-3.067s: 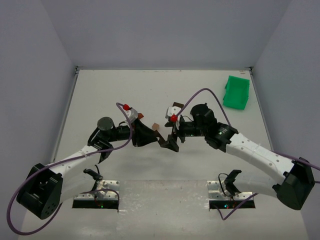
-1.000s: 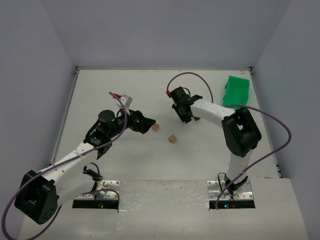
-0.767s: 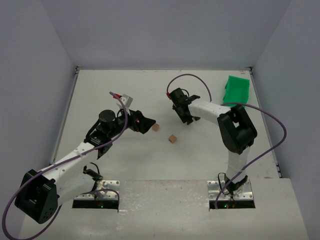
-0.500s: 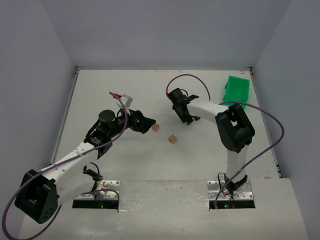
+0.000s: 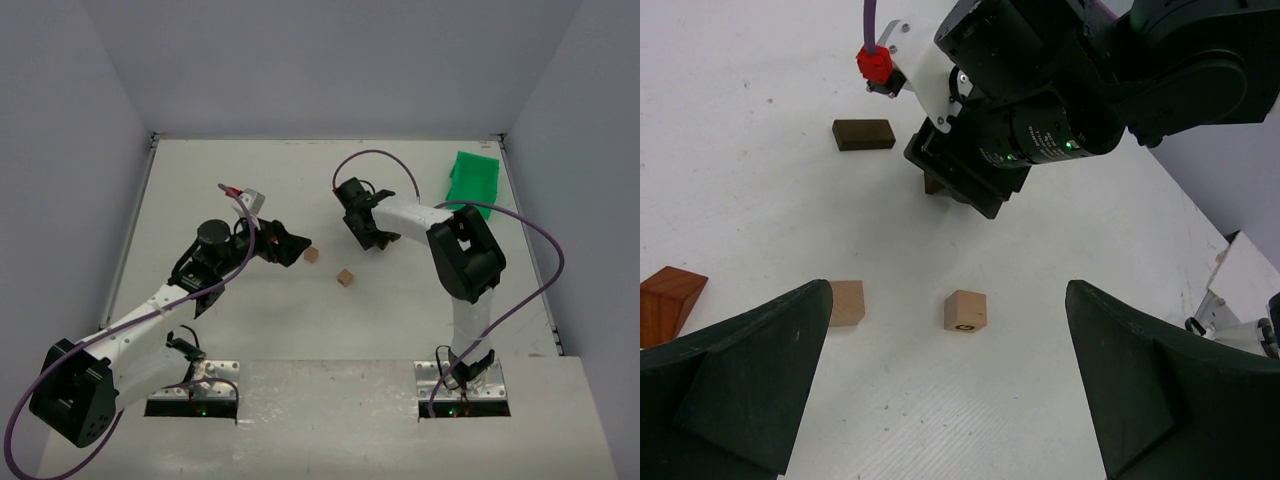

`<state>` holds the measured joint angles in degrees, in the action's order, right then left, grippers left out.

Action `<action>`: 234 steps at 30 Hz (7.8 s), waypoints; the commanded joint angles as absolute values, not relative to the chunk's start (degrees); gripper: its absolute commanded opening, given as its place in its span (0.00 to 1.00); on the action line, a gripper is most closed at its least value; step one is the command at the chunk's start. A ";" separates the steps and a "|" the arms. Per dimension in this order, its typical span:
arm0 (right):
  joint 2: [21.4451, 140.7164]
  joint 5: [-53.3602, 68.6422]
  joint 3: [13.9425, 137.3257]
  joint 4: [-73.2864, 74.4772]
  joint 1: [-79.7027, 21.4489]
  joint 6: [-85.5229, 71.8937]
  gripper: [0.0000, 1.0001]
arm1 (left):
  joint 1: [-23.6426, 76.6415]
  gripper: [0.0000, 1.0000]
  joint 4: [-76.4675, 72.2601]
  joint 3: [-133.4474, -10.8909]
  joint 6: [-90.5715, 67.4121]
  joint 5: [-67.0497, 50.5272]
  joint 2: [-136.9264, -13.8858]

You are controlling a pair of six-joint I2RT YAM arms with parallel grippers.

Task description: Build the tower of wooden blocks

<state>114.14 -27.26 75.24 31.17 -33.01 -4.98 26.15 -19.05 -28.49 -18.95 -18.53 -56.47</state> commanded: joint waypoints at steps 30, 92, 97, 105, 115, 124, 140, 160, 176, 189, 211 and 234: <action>112.57 -25.00 79.57 28.85 -30.71 -3.55 0.99 | 25.58 1.00 -23.03 -27.60 -19.16 -19.76 -54.25; 115.46 -28.03 79.98 26.89 -26.75 -5.95 0.99 | 25.58 1.00 -24.58 -27.19 -18.37 -23.64 -55.02; 115.31 -28.33 80.04 26.89 -26.66 -5.22 0.99 | 25.52 1.00 -24.43 -27.10 -18.42 -23.73 -54.70; 115.78 -28.18 80.45 26.75 -26.57 -4.07 0.99 | 25.58 1.00 -24.46 -26.98 -18.46 -23.58 -54.58; 106.47 -18.11 72.22 24.08 -27.65 -2.99 0.99 | 25.58 1.00 -24.36 -27.00 -18.62 -23.95 -54.59; 91.17 -17.81 56.24 21.18 -28.65 -10.87 0.99 | 25.58 1.00 -24.35 -26.76 -18.81 -24.13 -53.79; 92.77 -14.07 48.15 15.03 -28.66 -20.54 0.29 | 25.58 1.00 -23.20 -26.62 -19.16 -21.01 -52.37; 104.52 -19.58 56.65 14.42 -28.28 -23.85 0.25 | 25.58 1.00 -22.85 -26.99 -19.07 -19.61 -53.72; 104.37 -21.89 58.25 16.96 -27.88 -24.59 0.25 | 25.58 1.00 -22.61 -27.16 -19.07 -19.75 -53.81; 90.28 -18.60 54.46 17.49 -27.92 -13.77 0.99 | 25.58 1.00 -22.72 -27.25 -18.85 -19.78 -53.96; 107.98 -3.77 72.03 20.39 -19.49 -0.44 0.99 | 25.58 1.00 -22.50 -27.45 -18.11 -17.36 -54.43; 110.45 -5.51 71.89 20.42 -18.46 1.76 0.78 | 25.58 1.00 -22.00 -27.89 -18.22 -16.44 -55.81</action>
